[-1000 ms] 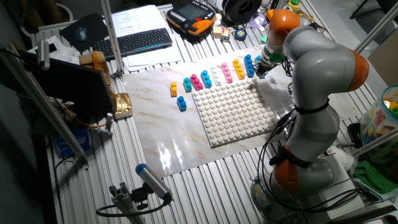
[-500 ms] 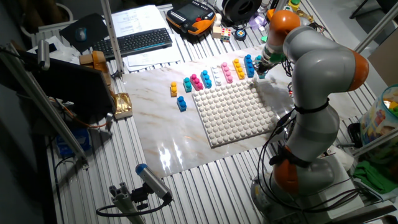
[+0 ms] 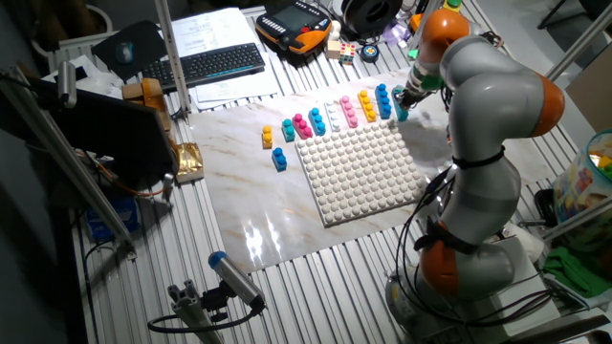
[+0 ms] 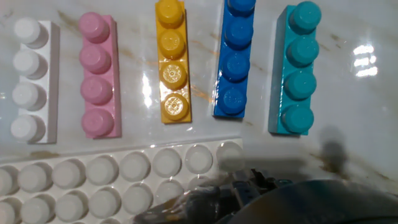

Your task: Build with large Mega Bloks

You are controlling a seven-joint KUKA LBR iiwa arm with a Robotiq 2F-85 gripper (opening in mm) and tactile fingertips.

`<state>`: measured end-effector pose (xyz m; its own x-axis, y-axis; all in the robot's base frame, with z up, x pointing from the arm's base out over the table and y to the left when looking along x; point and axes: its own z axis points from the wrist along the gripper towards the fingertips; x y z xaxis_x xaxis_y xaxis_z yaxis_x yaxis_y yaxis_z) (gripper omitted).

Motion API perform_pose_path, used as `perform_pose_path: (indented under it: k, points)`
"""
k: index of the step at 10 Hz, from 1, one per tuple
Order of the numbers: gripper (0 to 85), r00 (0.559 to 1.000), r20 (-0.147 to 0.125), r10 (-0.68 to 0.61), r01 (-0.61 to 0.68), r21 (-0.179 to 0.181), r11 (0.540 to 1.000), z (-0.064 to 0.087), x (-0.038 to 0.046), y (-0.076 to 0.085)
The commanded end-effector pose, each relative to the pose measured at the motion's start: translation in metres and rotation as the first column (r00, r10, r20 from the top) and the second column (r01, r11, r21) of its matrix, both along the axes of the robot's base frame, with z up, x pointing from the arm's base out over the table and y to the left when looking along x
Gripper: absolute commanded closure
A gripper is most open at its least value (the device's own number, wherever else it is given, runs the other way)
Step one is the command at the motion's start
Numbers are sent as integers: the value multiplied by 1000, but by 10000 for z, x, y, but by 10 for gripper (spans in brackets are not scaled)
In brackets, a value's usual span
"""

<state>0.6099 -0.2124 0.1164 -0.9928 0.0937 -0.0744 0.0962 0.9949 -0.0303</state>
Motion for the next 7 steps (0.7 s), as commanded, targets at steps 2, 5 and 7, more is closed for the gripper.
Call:
perform_pose_path:
  k: [2, 5, 7]
  points:
    - [737, 1000, 0, 8, -8, 5, 1000, -44, 46, -81]
    - [480, 1000, 15, 7, -7, 14, 1000, -87, 149, -162]
    - [393, 1000, 16, 13, -13, 21, 1000, -117, 242, -216]
